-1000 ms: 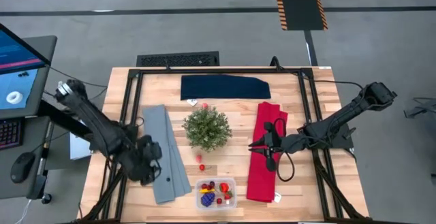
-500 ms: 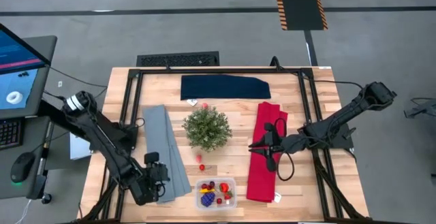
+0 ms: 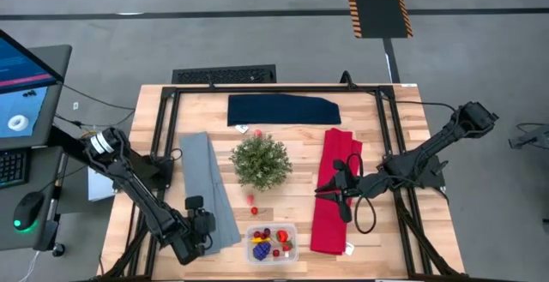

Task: Pick and placing Produce into tupperware
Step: Put the blueberry into the transparent container, then put the cherry into the transparent container

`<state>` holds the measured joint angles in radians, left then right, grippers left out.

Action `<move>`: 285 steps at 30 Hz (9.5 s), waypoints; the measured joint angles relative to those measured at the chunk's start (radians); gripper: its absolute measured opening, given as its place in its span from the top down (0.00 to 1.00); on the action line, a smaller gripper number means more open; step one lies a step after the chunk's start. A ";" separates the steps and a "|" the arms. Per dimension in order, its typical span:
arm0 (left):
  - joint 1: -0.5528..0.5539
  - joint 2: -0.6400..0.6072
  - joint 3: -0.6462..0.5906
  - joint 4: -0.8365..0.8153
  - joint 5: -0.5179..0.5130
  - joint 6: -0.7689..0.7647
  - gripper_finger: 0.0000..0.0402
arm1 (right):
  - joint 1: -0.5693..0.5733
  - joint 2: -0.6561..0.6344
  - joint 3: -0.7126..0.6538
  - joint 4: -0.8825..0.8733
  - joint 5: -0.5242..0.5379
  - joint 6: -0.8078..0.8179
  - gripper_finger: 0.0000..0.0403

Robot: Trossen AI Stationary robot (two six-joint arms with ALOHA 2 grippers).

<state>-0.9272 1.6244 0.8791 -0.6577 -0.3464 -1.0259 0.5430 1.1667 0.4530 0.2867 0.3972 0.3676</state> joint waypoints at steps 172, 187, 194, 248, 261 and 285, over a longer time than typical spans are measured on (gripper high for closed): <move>0.120 0.017 -0.101 0.485 0.082 0.259 0.58 | 0.025 0.000 0.000 0.014 0.001 0.078 0.77; 0.124 0.047 -0.101 0.492 0.064 0.264 0.58 | 0.025 0.000 0.000 0.014 0.001 0.078 0.77; 0.130 0.047 -0.101 0.492 0.063 0.264 0.71 | 0.025 0.000 0.000 0.014 0.001 0.078 0.77; 0.298 0.046 0.179 0.457 0.160 0.674 0.89 | 0.026 0.000 0.000 0.013 0.001 0.096 0.77; 0.372 0.063 0.180 0.501 0.229 0.594 0.88 | 0.026 0.000 0.000 0.014 0.001 0.097 0.77; 0.380 0.125 0.186 0.535 0.246 0.572 0.69 | 0.026 0.000 -0.001 0.013 0.002 0.104 0.77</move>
<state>-0.5476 1.7493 1.0653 -0.1223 -0.1004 -0.4538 0.5694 1.1667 0.4522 0.3001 0.3988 0.4713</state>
